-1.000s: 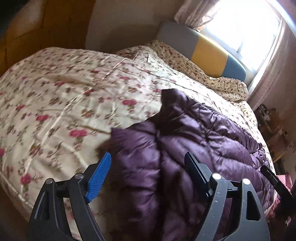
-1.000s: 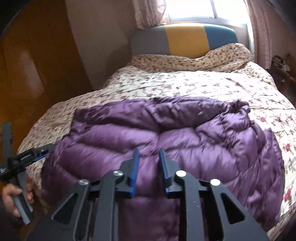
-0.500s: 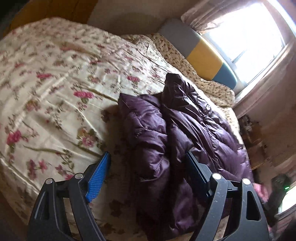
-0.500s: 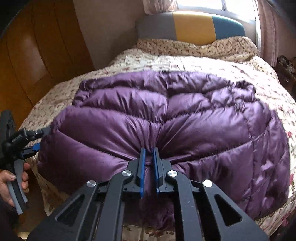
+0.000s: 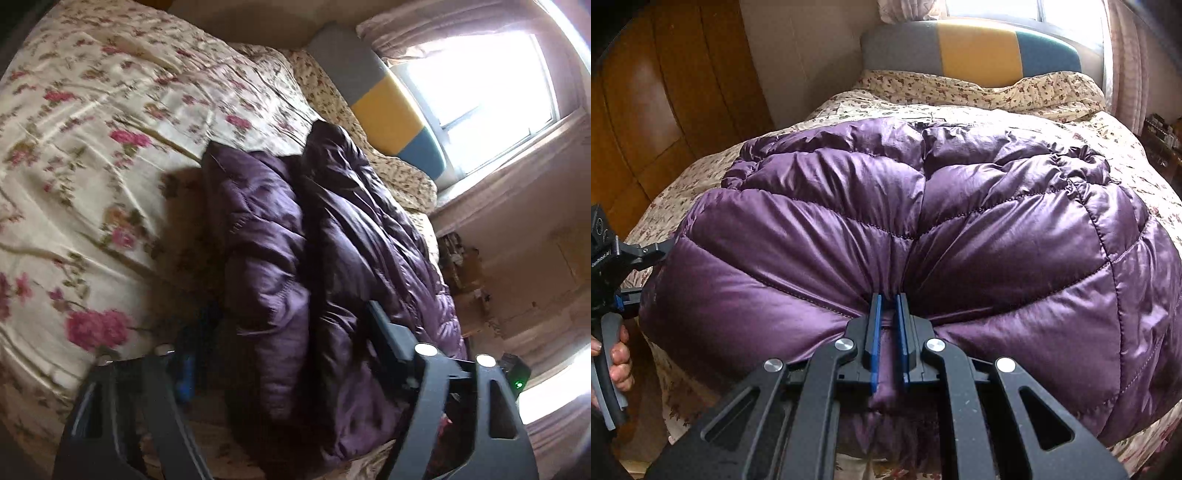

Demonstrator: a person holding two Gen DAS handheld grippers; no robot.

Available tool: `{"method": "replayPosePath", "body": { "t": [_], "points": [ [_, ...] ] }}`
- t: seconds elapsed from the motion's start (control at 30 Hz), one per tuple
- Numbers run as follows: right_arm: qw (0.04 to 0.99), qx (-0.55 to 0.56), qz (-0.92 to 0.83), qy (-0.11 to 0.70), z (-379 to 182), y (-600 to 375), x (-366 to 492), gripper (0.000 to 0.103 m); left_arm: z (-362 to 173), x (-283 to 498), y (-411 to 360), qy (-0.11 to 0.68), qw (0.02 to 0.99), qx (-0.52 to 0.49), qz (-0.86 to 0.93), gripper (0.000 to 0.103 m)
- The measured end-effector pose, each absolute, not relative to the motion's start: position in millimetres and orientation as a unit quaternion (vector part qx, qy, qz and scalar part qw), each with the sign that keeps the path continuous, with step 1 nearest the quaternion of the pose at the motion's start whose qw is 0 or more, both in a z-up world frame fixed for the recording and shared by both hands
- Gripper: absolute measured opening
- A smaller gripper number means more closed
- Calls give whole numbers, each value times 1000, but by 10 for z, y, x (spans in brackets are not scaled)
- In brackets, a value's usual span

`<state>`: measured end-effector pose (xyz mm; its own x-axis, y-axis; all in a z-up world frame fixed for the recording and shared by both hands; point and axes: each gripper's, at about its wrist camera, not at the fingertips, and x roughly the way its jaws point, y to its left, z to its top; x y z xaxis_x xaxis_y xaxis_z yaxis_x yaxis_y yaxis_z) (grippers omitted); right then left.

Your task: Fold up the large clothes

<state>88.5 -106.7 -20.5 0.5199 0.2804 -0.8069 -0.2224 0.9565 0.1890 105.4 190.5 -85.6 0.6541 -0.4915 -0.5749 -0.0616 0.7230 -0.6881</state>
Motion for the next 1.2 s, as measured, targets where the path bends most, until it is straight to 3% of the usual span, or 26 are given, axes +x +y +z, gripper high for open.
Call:
{"method": "replayPosePath", "body": {
  "t": [0.07,0.3,0.4,0.8,1.2],
  "points": [
    [871,33,146,468,-205,-1083,888,7,-849,1058,1881,391,840,-352,-132,66],
    [871,34,148,467,-215,-1098,885,7,-697,1030,1748,383,853,-320,-152,32],
    [871,32,147,467,-216,-1101,884,7,-565,1016,1689,375,862,-303,-156,25],
    [870,40,149,467,-334,-1131,888,6,81,964,1331,321,873,-284,-232,20],
    [856,72,177,480,-276,-1333,981,6,548,1220,359,315,849,-245,-345,20]
  ]
}}
